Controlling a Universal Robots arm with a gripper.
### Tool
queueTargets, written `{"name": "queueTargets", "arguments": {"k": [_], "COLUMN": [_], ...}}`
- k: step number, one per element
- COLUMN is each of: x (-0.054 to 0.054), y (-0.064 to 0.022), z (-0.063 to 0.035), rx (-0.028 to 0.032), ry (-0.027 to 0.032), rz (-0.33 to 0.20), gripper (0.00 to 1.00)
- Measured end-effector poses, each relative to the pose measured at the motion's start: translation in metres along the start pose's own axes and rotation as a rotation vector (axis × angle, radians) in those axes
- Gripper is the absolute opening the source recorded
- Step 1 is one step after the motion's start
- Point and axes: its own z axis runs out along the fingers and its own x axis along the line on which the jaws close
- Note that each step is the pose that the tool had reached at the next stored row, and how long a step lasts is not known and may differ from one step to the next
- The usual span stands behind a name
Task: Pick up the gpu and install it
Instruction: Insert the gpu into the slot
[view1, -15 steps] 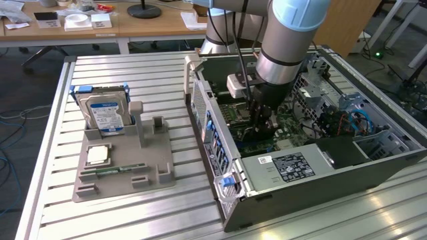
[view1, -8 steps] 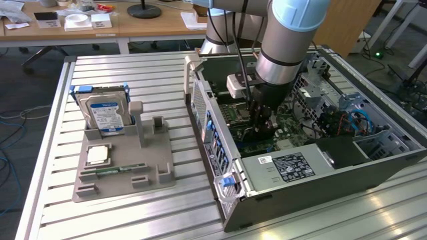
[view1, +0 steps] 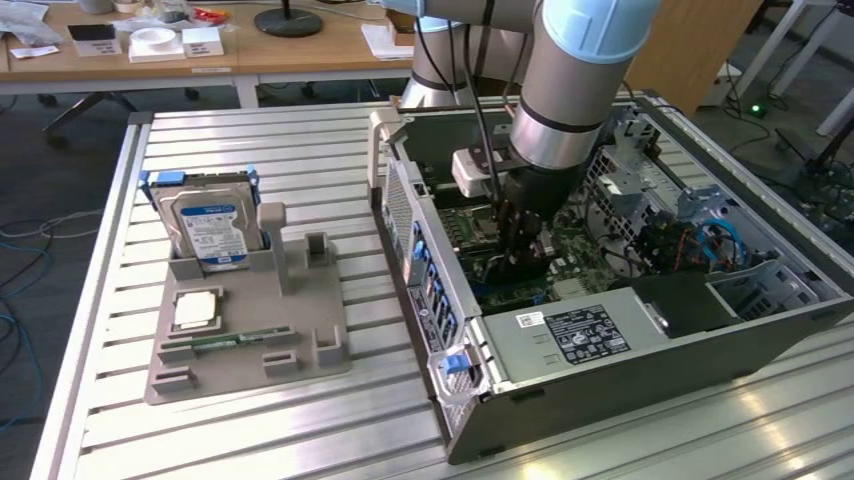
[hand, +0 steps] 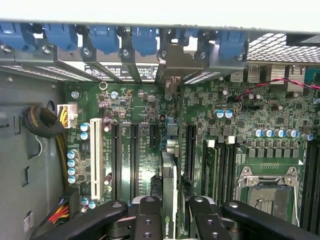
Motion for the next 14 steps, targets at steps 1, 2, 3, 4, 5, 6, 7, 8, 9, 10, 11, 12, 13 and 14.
{"name": "queueTargets", "arguments": {"k": [1,2,3,4,5,6,7,8,9,10,11,12,13,14], "x": [0.0,0.0,0.0,0.0001,0.0001,0.0001,0.0001,0.0001,0.0001,0.0001,0.0001,0.0001,0.0001,0.0001], "y": [0.0002,0.0003,0.0003,0.0004,0.0004,0.0004,0.0004,0.0003,0.0003,0.0004,0.0004,0.0004,0.0005,0.0017], "z": [0.0,0.0,0.0,0.0002,0.0004,0.0006,0.0007,0.0008,0.0009,0.001,0.001,0.002,0.002,0.0019], "rx": [0.0,0.0,0.0,-0.0002,-0.0003,-0.0004,-0.0003,-0.0003,-0.0002,-0.0001,-0.0001,0.0001,0.0,0.0001], "ry": [0.0,0.0,0.0,0.0002,0.0004,0.0006,0.0005,0.0005,0.0003,0.0002,0.0002,-0.0003,-0.0001,0.0], "rz": [0.0,0.0,0.0,0.0,0.0,0.0,0.0,0.0,0.0,0.0,0.0,0.0,0.0,0.0], "gripper": [0.25,0.25,0.25,0.25,0.25,0.25,0.25,0.25,0.25,0.25,0.25,0.25,0.25,0.25]}}
